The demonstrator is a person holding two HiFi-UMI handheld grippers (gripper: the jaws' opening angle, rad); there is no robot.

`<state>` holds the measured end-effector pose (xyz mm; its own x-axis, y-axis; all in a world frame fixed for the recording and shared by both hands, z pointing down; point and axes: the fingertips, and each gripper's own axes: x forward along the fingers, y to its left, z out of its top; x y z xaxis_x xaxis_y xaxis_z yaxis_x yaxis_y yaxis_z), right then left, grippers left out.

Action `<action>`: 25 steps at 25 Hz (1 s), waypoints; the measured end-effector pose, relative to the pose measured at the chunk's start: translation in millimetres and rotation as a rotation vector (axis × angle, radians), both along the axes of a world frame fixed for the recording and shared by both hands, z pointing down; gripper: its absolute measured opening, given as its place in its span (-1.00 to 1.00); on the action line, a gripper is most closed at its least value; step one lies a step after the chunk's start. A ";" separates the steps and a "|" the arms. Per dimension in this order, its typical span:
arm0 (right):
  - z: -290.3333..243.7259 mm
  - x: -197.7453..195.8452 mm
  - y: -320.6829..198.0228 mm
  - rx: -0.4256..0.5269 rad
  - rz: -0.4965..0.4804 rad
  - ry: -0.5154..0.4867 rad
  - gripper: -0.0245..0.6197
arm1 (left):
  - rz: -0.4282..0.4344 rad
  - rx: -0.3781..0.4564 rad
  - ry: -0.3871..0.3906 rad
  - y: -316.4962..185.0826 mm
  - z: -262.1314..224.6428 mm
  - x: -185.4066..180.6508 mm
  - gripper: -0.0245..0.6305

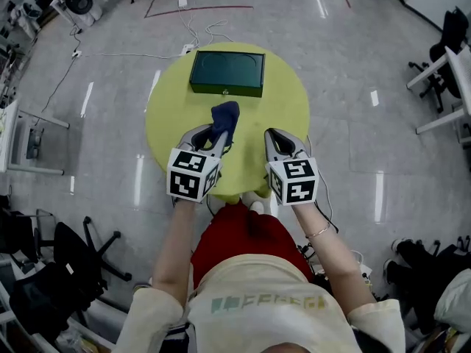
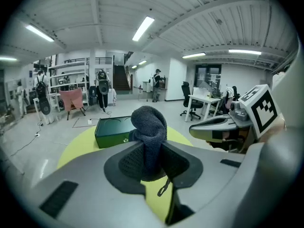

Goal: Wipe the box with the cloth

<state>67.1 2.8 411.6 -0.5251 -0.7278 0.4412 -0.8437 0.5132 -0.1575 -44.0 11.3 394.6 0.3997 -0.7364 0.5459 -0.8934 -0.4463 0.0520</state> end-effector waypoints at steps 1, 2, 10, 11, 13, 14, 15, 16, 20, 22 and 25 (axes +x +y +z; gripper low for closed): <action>-4.6 -1.7 1.3 0.013 0.001 -0.007 -0.80 | -0.019 0.020 0.007 3.8 -2.7 -4.6 -0.64; -9.3 -3.3 2.4 0.029 0.002 -0.013 -0.80 | -0.039 0.040 0.014 7.2 -5.3 -9.0 -0.64; -32.5 -16.2 13.3 0.115 -0.003 -0.063 -0.80 | -0.161 0.172 0.042 27.6 -23.7 -34.2 -0.64; -34.1 -17.4 15.4 0.121 -0.003 -0.064 -0.80 | -0.173 0.184 0.051 31.0 -25.8 -37.3 -0.64; -37.7 -18.1 18.7 0.135 -0.002 -0.059 -0.81 | -0.194 0.208 0.072 36.5 -30.6 -42.2 -0.64; -39.7 -17.7 20.0 0.143 -0.001 -0.055 -0.80 | -0.202 0.217 0.081 38.5 -32.8 -44.0 -0.64; -41.6 -17.3 21.3 0.152 0.000 -0.054 -0.81 | -0.210 0.224 0.090 40.5 -34.5 -45.6 -0.64; -43.4 -17.3 22.9 0.159 -0.001 -0.055 -0.81 | -0.217 0.229 0.100 42.6 -36.0 -47.1 -0.64; -50.8 -18.2 27.4 0.185 -0.013 -0.068 -0.81 | -0.233 0.253 0.120 48.0 -43.4 -49.5 -0.64; -52.8 -19.4 29.0 0.195 -0.017 -0.075 -0.81 | -0.238 0.268 0.118 49.4 -46.3 -50.8 -0.64; -54.3 -21.6 32.7 0.203 -0.022 -0.078 -0.81 | -0.248 0.277 0.120 52.5 -49.0 -53.6 -0.64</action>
